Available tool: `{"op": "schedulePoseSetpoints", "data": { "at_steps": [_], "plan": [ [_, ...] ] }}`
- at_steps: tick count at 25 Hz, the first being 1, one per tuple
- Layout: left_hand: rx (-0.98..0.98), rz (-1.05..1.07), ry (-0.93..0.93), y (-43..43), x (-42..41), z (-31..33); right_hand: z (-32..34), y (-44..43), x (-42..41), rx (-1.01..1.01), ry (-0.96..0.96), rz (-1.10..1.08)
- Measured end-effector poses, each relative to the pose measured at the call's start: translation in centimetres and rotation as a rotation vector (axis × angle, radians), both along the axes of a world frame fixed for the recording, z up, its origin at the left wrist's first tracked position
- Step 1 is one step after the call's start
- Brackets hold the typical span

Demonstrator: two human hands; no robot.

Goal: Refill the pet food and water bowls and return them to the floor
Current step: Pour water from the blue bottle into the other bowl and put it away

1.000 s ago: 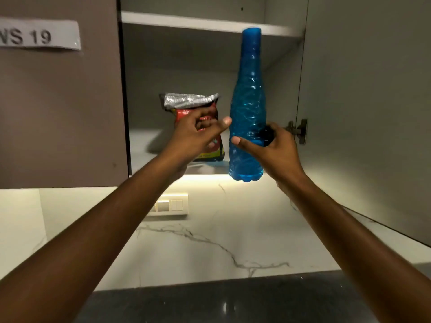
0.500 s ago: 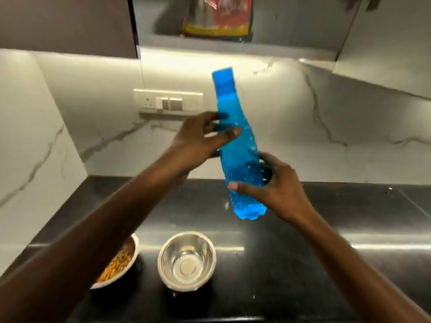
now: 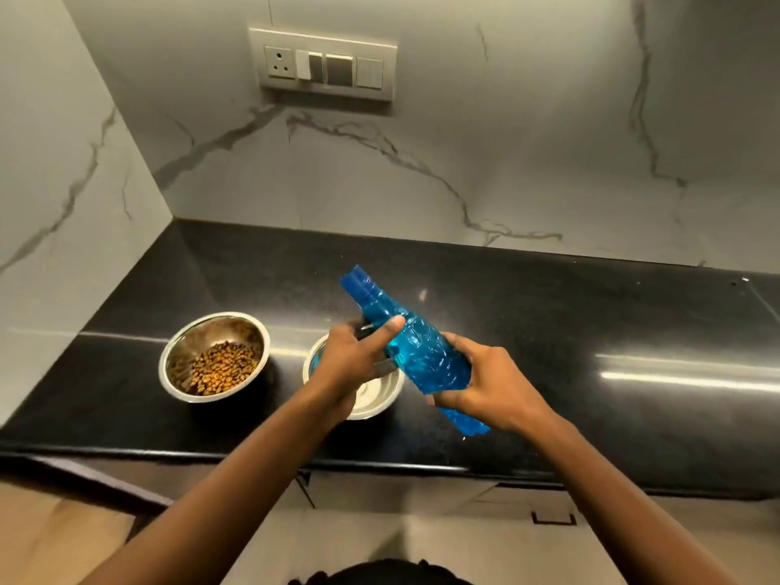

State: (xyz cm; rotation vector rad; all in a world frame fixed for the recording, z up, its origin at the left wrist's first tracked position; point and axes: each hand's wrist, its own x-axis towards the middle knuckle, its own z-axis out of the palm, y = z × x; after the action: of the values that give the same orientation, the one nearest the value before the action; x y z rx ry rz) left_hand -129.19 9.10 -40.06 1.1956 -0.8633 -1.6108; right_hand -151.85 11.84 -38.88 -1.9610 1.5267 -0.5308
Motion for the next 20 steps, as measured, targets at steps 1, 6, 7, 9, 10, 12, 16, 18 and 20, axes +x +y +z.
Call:
{"op": "schedulePoseSetpoints", "data": {
  "at_steps": [1,6,7,9,10,12,16,18,20],
  "plan": [
    [0.043,0.021,0.036,0.5,-0.4,-0.8,-0.1,0.2,-0.3,0.028,0.049,0.014],
    [0.241,0.086,0.221,3.5,-2.5,-4.2,-0.2,0.8,-2.2,0.127,0.35,0.089],
    [0.27,0.085,0.241,3.9,-2.9,-4.7,-0.2,0.9,-2.4,0.149,0.396,0.105],
    [0.324,0.08,0.279,4.5,-3.5,-5.4,-0.3,1.1,-2.8,0.197,0.44,0.116],
    [0.35,0.08,0.296,4.7,-3.7,-5.6,-0.4,1.2,-2.9,0.22,0.444,0.114],
    [0.386,0.077,0.315,5.0,-4.0,-5.8,-0.5,1.5,-3.2,0.253,0.452,0.115],
    [0.423,0.06,0.326,5.4,-4.6,-5.9,-0.4,1.6,-3.6,0.274,0.495,0.121],
    [0.435,0.056,0.336,5.4,-4.9,-6.0,-0.2,1.5,-3.8,0.28,0.526,0.128],
    [0.444,0.055,0.347,5.4,-5.1,-6.2,-0.1,1.5,-3.8,0.289,0.543,0.135]
  ]
}}
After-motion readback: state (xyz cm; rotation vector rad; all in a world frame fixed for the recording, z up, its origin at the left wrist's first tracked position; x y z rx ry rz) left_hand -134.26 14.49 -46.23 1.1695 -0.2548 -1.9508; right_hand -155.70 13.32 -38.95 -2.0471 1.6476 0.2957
